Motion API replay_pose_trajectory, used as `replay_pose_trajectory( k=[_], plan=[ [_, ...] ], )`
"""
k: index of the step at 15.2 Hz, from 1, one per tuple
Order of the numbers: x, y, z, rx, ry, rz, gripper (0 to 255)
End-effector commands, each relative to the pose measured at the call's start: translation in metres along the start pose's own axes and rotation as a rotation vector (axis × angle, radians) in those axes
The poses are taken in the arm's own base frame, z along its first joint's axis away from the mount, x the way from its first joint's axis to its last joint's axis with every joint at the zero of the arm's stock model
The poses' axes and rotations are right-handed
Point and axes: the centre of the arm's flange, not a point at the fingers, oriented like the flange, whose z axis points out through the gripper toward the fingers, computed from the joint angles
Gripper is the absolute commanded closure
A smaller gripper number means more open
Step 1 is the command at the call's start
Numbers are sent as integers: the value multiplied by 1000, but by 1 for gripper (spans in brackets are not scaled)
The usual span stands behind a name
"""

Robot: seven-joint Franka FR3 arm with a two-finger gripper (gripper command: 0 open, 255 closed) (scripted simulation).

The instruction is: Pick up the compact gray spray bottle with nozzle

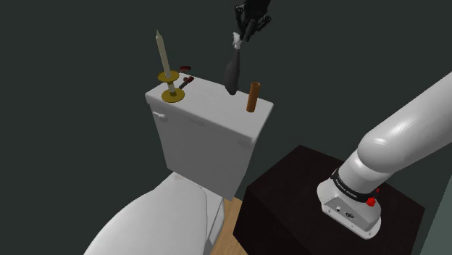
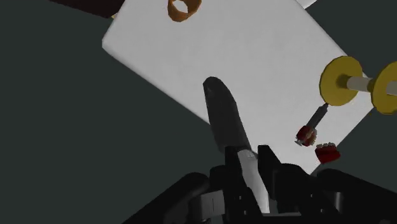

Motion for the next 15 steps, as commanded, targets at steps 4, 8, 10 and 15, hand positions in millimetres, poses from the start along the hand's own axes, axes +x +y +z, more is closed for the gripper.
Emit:
replay_pose_trajectory(
  k=[4,8,10,15],
  plan=[
    [18,27,82,-35,-19,27,255],
    [-9,-37,9,-56,168,-148,255],
    [-27,-38,22,-113,242,-248,0],
    [-82,-16,86,-327,514,-619,0]
  ],
)
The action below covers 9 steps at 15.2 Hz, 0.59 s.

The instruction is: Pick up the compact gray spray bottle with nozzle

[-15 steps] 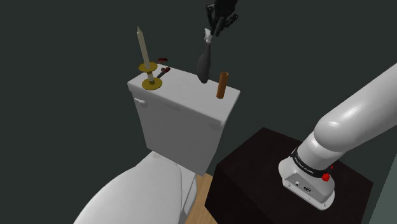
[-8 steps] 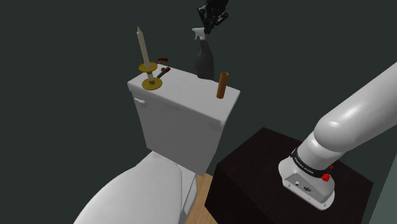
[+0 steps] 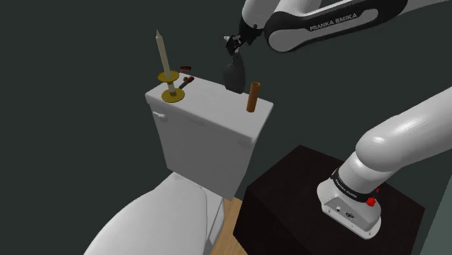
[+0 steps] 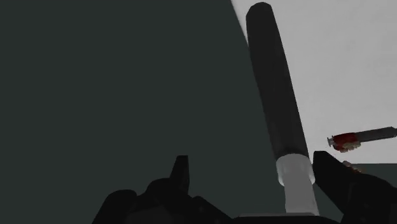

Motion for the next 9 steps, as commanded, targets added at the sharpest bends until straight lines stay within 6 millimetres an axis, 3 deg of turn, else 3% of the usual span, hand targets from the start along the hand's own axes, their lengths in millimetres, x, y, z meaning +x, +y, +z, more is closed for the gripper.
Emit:
replay_pose_trajectory(
  k=[1,8,9],
  plan=[
    [-17,-4,9,-21,36,-58,0],
    [-33,-12,32,-21,36,-58,0],
    [-34,-12,32,-21,36,-58,255]
  ],
)
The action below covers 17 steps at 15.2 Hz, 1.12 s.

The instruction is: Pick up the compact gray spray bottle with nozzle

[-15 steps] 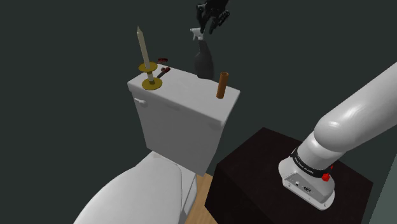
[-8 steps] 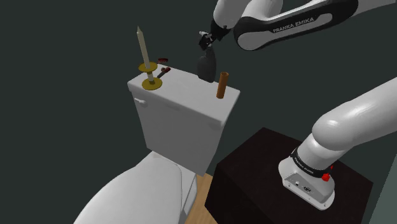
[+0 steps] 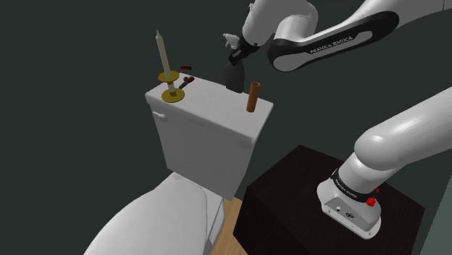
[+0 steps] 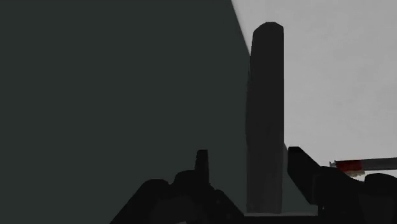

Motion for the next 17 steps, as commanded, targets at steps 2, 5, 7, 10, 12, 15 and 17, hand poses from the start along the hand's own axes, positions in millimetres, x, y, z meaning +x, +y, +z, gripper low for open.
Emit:
replay_pose_trajectory(
  k=[2,5,7,10,12,15,17],
  plan=[
    [-1,0,1,0,-1,0,255],
    [-1,0,1,0,-1,0,255],
    [-1,0,1,0,-1,0,255],
    [3,2,-3,0,-1,0,255],
    [9,5,-11,0,-1,0,255],
    [18,10,-23,0,-1,0,255],
    [24,14,-31,0,-1,0,255]
  ],
)
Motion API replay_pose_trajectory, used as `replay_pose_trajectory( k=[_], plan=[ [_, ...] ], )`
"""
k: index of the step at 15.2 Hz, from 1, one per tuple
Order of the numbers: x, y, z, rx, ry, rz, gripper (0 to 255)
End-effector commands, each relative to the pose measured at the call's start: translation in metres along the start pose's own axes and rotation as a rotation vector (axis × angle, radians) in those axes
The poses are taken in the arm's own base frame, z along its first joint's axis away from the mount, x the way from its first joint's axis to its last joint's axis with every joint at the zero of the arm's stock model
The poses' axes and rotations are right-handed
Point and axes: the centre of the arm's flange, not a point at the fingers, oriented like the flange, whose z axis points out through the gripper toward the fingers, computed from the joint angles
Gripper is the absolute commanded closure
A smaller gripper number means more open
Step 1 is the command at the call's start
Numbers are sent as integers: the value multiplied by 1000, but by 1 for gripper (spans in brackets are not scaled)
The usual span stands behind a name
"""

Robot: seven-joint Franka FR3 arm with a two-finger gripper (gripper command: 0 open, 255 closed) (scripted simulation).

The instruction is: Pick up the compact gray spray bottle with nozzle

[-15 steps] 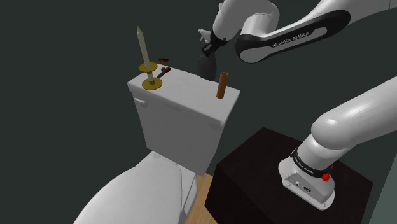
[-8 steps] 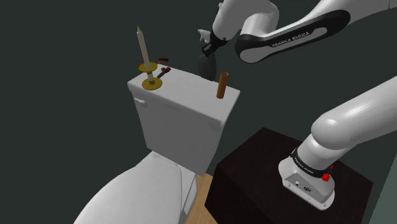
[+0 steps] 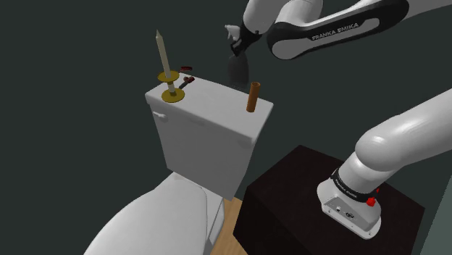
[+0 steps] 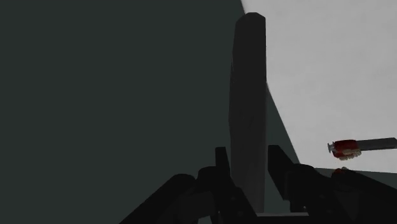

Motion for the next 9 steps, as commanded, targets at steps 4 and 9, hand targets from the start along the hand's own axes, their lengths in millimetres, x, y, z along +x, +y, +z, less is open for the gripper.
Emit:
replay_pose_trajectory(
  k=[4,9],
  plan=[
    [14,11,-21,-1,1,1,255],
    [24,16,-34,-1,1,1,255]
  ],
)
